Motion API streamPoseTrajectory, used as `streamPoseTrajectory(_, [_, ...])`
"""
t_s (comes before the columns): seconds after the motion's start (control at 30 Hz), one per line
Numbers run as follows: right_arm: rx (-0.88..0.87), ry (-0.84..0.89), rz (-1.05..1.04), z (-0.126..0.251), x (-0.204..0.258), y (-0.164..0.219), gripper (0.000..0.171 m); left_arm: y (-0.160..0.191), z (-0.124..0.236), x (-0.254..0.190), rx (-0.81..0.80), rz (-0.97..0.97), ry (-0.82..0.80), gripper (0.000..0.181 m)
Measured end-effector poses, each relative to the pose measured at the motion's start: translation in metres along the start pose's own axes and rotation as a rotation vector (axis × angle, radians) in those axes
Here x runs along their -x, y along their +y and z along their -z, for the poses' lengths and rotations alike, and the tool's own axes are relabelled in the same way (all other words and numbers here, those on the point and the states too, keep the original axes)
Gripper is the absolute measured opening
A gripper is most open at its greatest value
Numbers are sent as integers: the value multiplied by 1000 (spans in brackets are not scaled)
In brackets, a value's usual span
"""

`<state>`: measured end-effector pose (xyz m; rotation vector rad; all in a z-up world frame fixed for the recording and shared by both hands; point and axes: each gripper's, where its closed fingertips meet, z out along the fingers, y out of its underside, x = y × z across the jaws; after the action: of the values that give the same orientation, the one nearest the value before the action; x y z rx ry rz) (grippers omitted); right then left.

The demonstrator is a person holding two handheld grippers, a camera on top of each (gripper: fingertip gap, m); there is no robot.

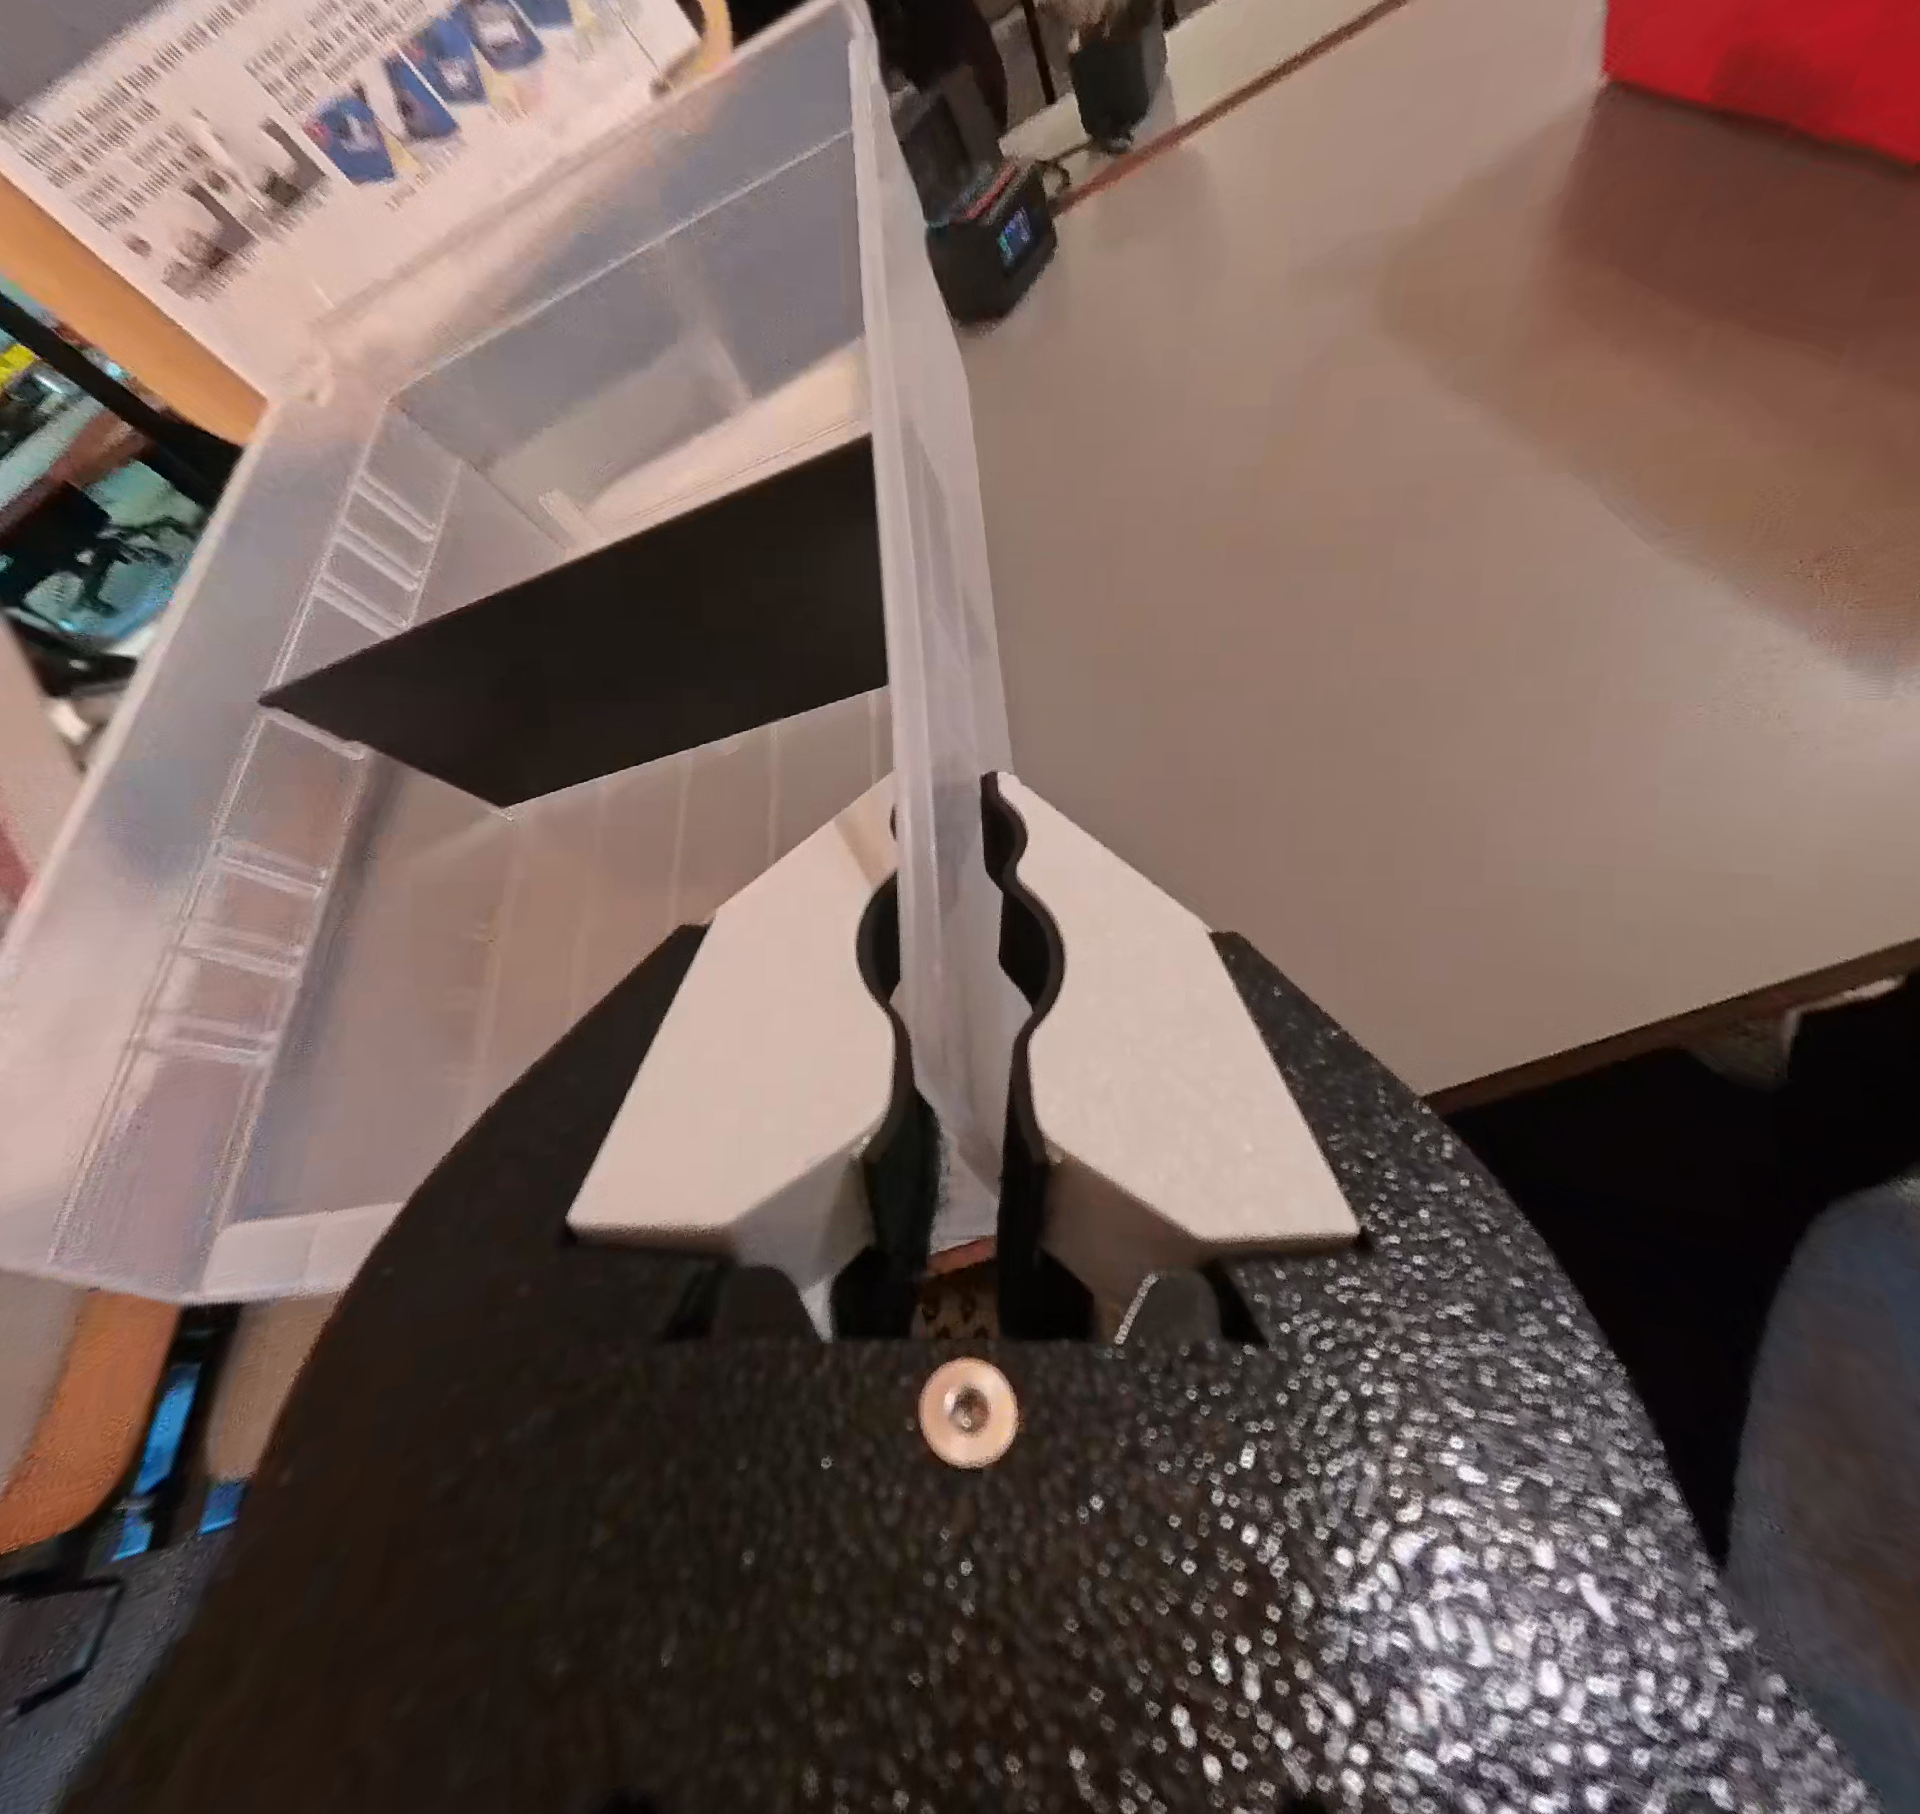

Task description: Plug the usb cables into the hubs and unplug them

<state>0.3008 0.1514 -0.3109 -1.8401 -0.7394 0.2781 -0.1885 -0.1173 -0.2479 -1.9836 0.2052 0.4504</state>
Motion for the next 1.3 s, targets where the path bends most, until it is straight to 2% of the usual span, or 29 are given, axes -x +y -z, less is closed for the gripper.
streamPoseTrajectory(0.3, [-33,-131,47,-46,100,-37,7,-38,39,12,-94,-51,-99,6])
streamPoseTrajectory(0.57, [-127,-306,133,-74,219,-72,14,-63,50,4,-164,-53,-92,6])
streamPoseTrajectory(0.67, [-176,-405,215,-80,266,-82,23,-79,52,-1,-211,-75,-81,6])
streamPoseTrajectory(0.77, [-229,-523,221,-71,299,-93,51,-100,52,-9,-265,-103,-53,5])
streamPoseTrajectory(0.8, [-257,-543,218,-65,300,-98,56,-107,50,-13,-284,-114,-38,5])
streamPoseTrajectory(0.9, [-360,-492,249,-42,267,-107,56,-133,44,-31,-341,-171,35,5])
streamPoseTrajectory(1.03, [-509,-123,284,-14,138,-105,55,-174,24,-75,-416,-280,218,5])
streamPoseTrajectory(1.17, [-578,327,412,31,3,-91,54,-217,4,-155,-519,-359,481,5])
streamPoseTrajectory(1.3, [-501,616,535,57,-76,-56,48,-244,-13,-251,-581,-403,761,6])
